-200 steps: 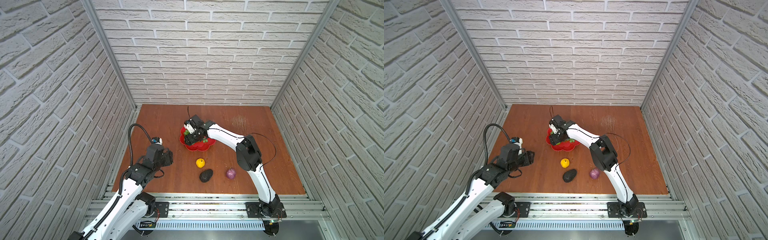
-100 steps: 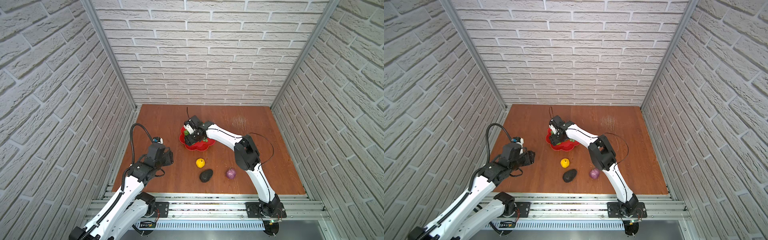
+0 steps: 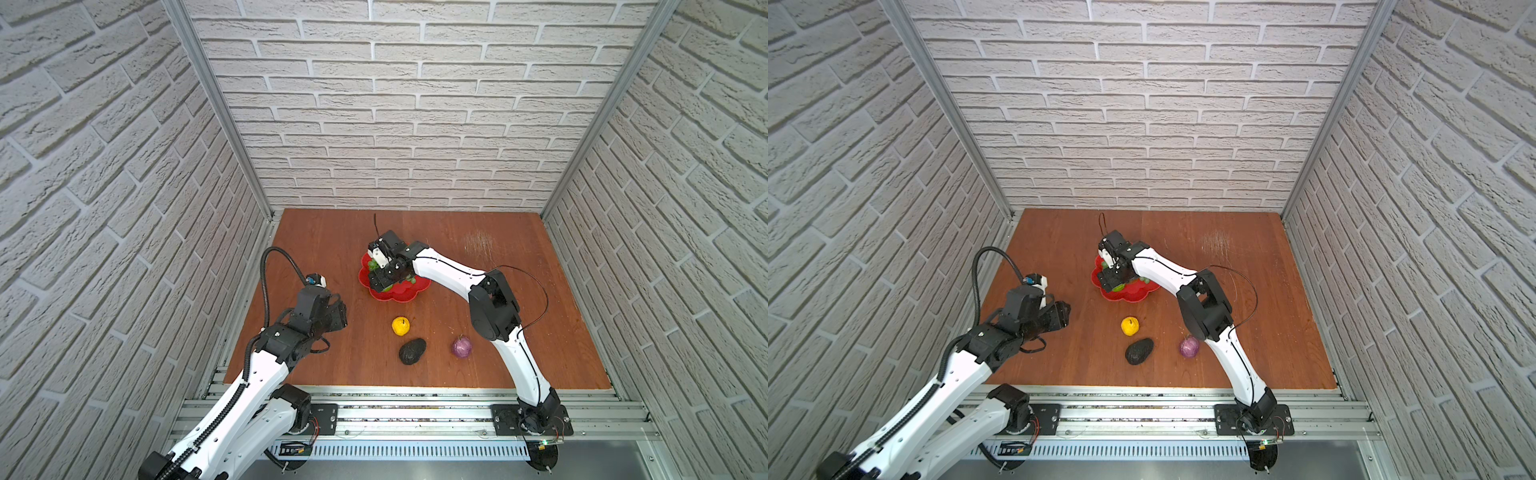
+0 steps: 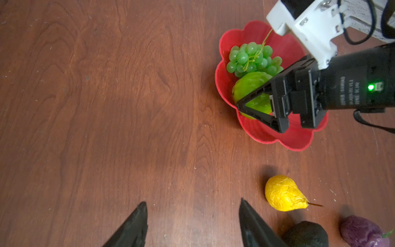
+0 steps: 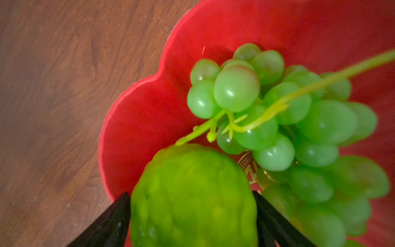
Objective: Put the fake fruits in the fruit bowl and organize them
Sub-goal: 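Open the right gripper and raise it while the left gripper moves toward the yellow pear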
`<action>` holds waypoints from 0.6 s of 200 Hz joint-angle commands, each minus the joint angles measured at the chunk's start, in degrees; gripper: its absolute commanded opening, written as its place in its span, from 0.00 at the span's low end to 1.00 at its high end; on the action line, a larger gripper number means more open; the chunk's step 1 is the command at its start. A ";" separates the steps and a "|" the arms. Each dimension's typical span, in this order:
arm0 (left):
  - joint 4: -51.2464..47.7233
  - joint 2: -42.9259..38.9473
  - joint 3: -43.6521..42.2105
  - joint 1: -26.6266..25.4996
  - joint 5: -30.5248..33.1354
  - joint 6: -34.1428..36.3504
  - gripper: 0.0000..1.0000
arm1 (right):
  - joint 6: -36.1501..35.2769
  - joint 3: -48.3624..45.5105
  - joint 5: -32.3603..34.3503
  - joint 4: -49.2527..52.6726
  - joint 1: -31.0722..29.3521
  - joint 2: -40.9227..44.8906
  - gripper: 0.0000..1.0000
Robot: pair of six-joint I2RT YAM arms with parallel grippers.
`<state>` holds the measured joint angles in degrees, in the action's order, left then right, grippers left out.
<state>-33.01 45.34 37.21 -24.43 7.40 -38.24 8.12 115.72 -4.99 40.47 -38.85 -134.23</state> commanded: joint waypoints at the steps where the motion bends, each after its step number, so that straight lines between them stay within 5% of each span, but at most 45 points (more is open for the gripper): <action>1: 1.81 0.34 1.15 0.26 -0.42 -0.26 0.70 | -0.31 -1.14 0.41 -1.24 0.00 5.00 0.88; 120: 0.28 6.66 4.51 0.26 -5.94 0.30 0.73 | -1.59 -7.58 1.51 -2.40 -0.89 14.56 0.88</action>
<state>-33.06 50.30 39.53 -24.43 3.92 -38.22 7.20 111.02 -3.70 39.90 -39.29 -124.07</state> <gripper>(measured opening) 0.732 0.883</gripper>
